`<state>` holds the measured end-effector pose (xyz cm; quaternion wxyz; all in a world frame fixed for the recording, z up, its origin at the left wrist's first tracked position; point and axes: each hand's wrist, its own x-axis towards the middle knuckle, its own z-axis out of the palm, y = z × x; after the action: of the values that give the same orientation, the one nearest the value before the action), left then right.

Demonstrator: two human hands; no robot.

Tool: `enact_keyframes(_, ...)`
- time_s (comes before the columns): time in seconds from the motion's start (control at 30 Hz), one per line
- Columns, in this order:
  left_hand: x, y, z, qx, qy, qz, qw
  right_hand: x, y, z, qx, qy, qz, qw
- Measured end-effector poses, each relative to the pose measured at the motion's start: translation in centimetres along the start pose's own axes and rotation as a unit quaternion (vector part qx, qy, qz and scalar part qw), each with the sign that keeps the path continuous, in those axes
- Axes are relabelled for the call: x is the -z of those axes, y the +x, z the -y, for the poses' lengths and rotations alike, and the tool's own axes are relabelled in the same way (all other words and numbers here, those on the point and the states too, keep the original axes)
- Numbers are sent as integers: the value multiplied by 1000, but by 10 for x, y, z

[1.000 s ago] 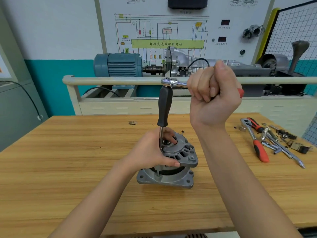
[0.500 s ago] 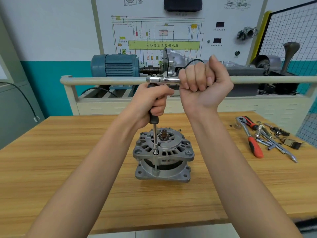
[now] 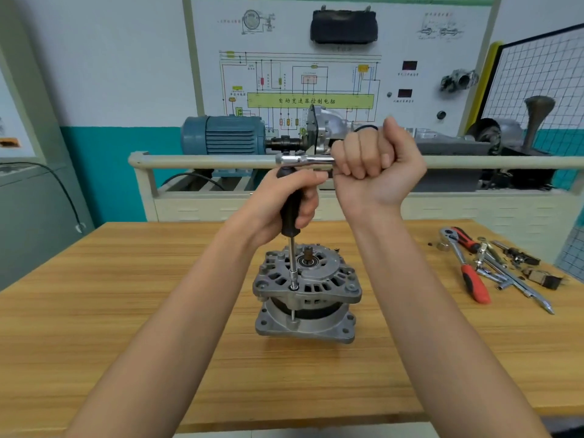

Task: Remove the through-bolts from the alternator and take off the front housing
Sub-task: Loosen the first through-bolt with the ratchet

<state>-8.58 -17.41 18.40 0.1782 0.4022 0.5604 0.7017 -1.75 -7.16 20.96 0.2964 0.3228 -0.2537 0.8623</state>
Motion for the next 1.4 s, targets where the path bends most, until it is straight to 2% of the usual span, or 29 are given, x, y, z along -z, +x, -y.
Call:
enact_keyframes(0.07, 3, -1, -1, 21, -33, 56, 998, 8, 7, 4, -42, 79, -44, 995)
enact_keyframes(0.13, 1, 2, 0, 33, -33, 34, 998, 11, 9, 4, -45, 98, -66, 992)
enact_keyframes(0.17, -3, 4, 1, 33, -15, -7, 999, 11, 8, 3, -36, 85, -70, 993)
enact_keyframes(0.2, -8, 6, 2, 31, 4, -55, 998, 10, 5, 2, -21, 53, -66, 996)
enact_keyframes(0.27, -17, 10, 4, 26, 24, -161, 986, 2, -5, -6, 57, -87, -22, 994)
enact_keyframes(0.3, -23, 12, 5, 17, 25, -210, 977, -4, -11, -13, 119, -179, 12, 977)
enact_keyframes(0.37, -29, 14, 7, -11, 70, -273, 959, -16, -24, -28, 228, -326, 70, 915)
enact_keyframes(0.4, -31, 14, 8, -25, 106, -287, 952, -20, -28, -33, 254, -362, 89, 893)
enact_keyframes(0.43, -30, 14, 10, -36, 124, -296, 946, -20, -28, -34, 257, -372, 94, 887)
enact_keyframes(0.47, -28, 13, 10, -33, 112, -300, 947, -19, -26, -32, 240, -351, 89, 901)
enact_keyframes(0.53, -21, 7, 8, -22, 53, -256, 965, -13, -16, -20, 164, -240, 67, 954)
enact_keyframes(0.6, -12, 3, 5, -19, -2, -141, 990, -4, -3, -6, 66, -105, 28, 992)
enact_keyframes(0.67, -3, 1, 2, -3, 1, -11, 1000, 9, 7, 3, -26, 43, -28, 998)
enact_keyframes(0.73, 0, 2, 1, 18, 12, 62, 998, 19, 12, 7, -54, 129, -65, 988)
enact_keyframes(0.8, 0, 4, 1, 40, -7, 63, 997, 20, 12, 5, -45, 132, -79, 987)
enact_keyframes(0.87, -4, 8, 2, 52, 1, 3, 999, 18, 10, 2, -24, 81, -81, 993)
enact_keyframes(0.93, -10, 13, 5, 51, 25, -80, 995, 10, 6, -3, 33, -40, -51, 997)
enact_keyframes(0.97, -14, 16, 6, 51, 29, -118, 991, 5, 0, -7, 85, -123, -22, 988)
enact_keyframes(1.03, -23, 18, 6, 42, 47, -182, 981, -4, -13, -20, 193, -272, 28, 942)
enact_keyframes(1.1, -28, 18, 8, 25, 74, -221, 972, -11, -22, -26, 245, -338, 60, 907)
enact_keyframes(1.17, -26, 17, 10, 10, 63, -230, 971, -11, -21, -23, 233, -315, 71, 917)
enact_keyframes(1.27, -18, 14, 13, 1, 37, -181, 983, -1, -5, -7, 120, -155, 41, 980)
enact_keyframes(1.33, -11, 10, 11, 5, 21, -121, 992, 11, 7, 1, 26, -39, -14, 999)
enact_keyframes(1.4, -4, 6, 6, 27, 1, -23, 999, 22, 16, 3, -48, 89, -65, 993)
